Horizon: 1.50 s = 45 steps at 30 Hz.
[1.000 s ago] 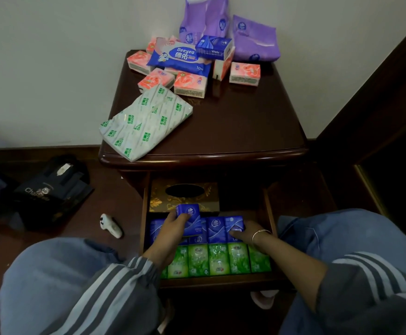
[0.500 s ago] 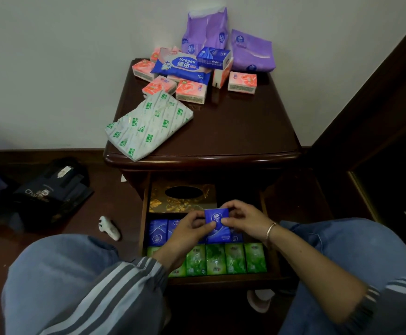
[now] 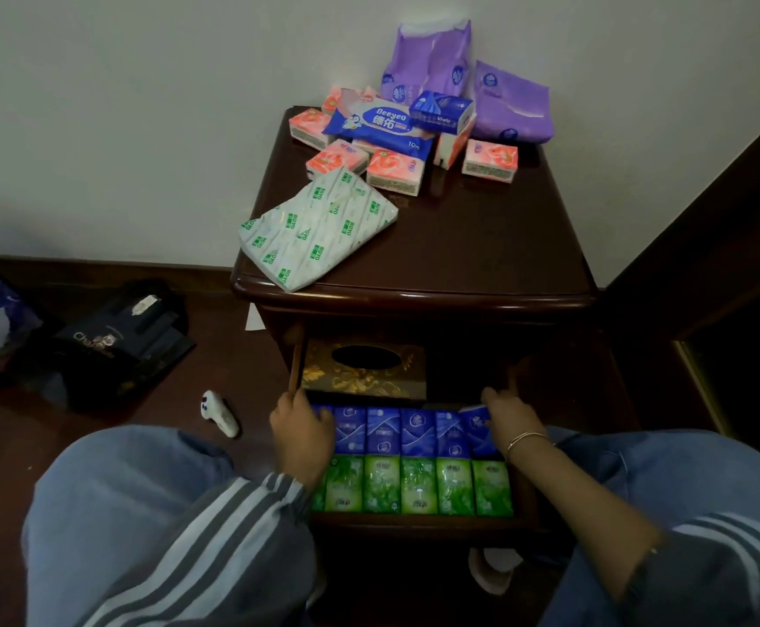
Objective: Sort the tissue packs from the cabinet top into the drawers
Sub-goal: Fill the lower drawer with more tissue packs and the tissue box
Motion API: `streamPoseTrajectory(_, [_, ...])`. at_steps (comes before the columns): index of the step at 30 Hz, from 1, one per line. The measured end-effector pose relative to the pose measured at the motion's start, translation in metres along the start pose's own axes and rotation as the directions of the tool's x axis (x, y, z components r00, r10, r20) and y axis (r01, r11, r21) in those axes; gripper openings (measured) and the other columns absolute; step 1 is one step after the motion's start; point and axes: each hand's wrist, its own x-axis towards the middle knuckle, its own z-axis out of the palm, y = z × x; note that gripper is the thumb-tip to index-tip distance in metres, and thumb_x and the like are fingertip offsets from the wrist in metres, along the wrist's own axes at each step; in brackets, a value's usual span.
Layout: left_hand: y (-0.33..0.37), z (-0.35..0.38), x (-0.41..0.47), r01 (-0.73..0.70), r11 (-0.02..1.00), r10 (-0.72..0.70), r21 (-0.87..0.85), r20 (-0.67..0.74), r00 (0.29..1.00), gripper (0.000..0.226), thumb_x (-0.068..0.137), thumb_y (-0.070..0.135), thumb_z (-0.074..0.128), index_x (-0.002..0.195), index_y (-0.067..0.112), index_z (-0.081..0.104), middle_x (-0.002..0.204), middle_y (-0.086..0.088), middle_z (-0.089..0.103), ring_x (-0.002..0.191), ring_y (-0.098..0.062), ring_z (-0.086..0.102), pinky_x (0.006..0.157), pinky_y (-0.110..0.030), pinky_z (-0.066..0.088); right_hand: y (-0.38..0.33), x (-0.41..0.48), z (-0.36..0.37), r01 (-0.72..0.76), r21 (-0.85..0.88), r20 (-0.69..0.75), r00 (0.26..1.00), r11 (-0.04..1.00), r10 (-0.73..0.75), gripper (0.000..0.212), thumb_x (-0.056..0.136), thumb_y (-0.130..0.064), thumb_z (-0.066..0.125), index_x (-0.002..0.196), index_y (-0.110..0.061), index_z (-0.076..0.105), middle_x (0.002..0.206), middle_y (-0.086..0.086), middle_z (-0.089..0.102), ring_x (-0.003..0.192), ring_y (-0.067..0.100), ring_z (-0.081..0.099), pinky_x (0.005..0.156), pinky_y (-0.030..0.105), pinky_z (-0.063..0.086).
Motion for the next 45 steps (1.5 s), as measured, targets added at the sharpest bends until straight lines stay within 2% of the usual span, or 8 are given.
streamPoseTrajectory(8, [-0.003, 0.001, 0.002, 0.037, 0.998, -0.031, 0.056, -0.093, 0.995, 0.059, 0.089, 0.018, 0.055, 0.143, 0.005, 0.035, 0.147, -0.014, 0.036, 0.131, -0.034, 0.036, 0.102, -0.045, 0.036, -0.001, 0.006, 0.02, 0.066, -0.265, 0.062, 0.997, 0.962, -0.052, 0.037, 0.092, 0.0, 0.04, 0.127, -0.005, 0.049, 0.133, 0.013, 0.044, 0.118, 0.029, 0.049, 0.093, 0.035, 0.047])
streamPoseTrajectory(11, [-0.006, 0.002, 0.003, 0.085, 0.995, -0.085, -0.043, -0.007, 0.996, 0.063, 0.089, 0.016, 0.055, 0.146, 0.004, 0.029, 0.148, -0.015, 0.033, 0.128, -0.039, 0.039, 0.101, -0.046, 0.039, 0.003, 0.007, 0.03, 0.114, -0.383, 0.014, 0.993, 0.917, -0.118, 0.038, 0.093, -0.012, 0.042, 0.13, -0.014, 0.052, 0.13, 0.005, 0.052, 0.132, 0.027, 0.033, 0.115, 0.044, 0.019])
streamPoseTrajectory(14, [-0.008, 0.006, 0.003, 0.078, 0.997, -0.077, -0.012, 0.018, 0.997, 0.066, 0.09, 0.017, 0.055, 0.147, 0.003, 0.025, 0.149, -0.015, 0.031, 0.127, -0.041, 0.041, 0.099, -0.046, 0.039, 0.011, 0.006, 0.034, 0.112, -0.44, 0.017, 0.993, 0.891, -0.117, 0.056, 0.088, -0.015, 0.048, 0.142, -0.02, 0.034, 0.131, -0.001, 0.054, 0.134, 0.023, 0.033, 0.111, 0.061, -0.008])
streamPoseTrajectory(22, [-0.008, 0.003, 0.001, 0.048, 0.999, -0.048, 0.007, 0.044, 0.998, 0.072, 0.089, 0.018, 0.057, 0.149, 0.005, 0.019, 0.15, -0.016, 0.029, 0.128, -0.041, 0.039, 0.102, -0.047, 0.039, 0.016, -0.002, 0.033, 0.191, -0.544, 0.19, 0.976, 0.817, -0.102, 0.07, 0.092, -0.026, 0.044, 0.15, -0.021, 0.006, 0.16, 0.001, -0.004, 0.145, 0.029, -0.015, 0.103, 0.07, -0.013])
streamPoseTrajectory(29, [0.011, -0.01, -0.006, -0.148, 0.987, 0.15, 0.061, -0.028, 0.988, 0.056, 0.09, 0.014, 0.056, 0.141, 0.003, 0.036, 0.146, -0.017, 0.033, 0.129, -0.034, 0.039, 0.101, -0.043, 0.038, -0.003, -0.032, -0.032, 0.249, 0.005, -0.08, 0.966, 0.968, -0.248, 0.049, 0.095, -0.024, 0.043, 0.143, -0.021, 0.034, 0.154, -0.001, 0.026, 0.144, 0.017, 0.018, 0.116, 0.037, 0.015])
streamPoseTrajectory(32, [0.034, -0.023, -0.014, -0.403, 0.915, 0.403, -0.022, 0.005, 0.915, 0.04, 0.09, 0.01, 0.054, 0.13, 0.01, 0.05, 0.13, -0.008, 0.048, 0.103, -0.014, 0.051, 0.086, -0.027, 0.042, -0.011, -0.057, -0.077, 0.464, 0.105, -0.4, 0.829, 0.879, -0.39, 0.038, 0.09, -0.014, 0.052, 0.127, -0.014, 0.055, 0.133, 0.005, 0.054, 0.125, 0.019, 0.048, 0.106, 0.023, 0.031])
streamPoseTrajectory(36, [0.075, -0.053, -0.02, -0.664, 0.744, 0.662, -0.076, -0.055, 0.748, 0.032, 0.088, 0.009, 0.057, 0.118, 0.018, 0.059, 0.114, 0.006, 0.058, 0.101, -0.003, 0.054, 0.086, -0.013, 0.039, 0.002, -0.058, -0.134, 0.537, 0.06, -0.699, 0.624, 0.842, -0.348, 0.032, 0.081, 0.001, 0.06, 0.113, -0.003, 0.065, 0.118, 0.015, 0.063, 0.112, 0.028, 0.058, 0.102, 0.028, 0.038])
streamPoseTrajectory(45, [0.187, -0.116, 0.052, -0.753, 0.624, 0.781, 0.21, -0.169, 0.601, 0.036, 0.087, 0.016, 0.06, 0.122, 0.01, 0.056, 0.121, -0.009, 0.055, 0.113, -0.022, 0.052, 0.094, -0.028, 0.037, 0.011, 0.063, -0.209, 0.154, 0.187, -0.439, 0.897, 0.97, -0.058, 0.065, 0.094, -0.047, 0.041, 0.148, -0.015, 0.024, 0.159, 0.007, 0.013, 0.146, 0.027, 0.009, 0.119, 0.042, 0.012])
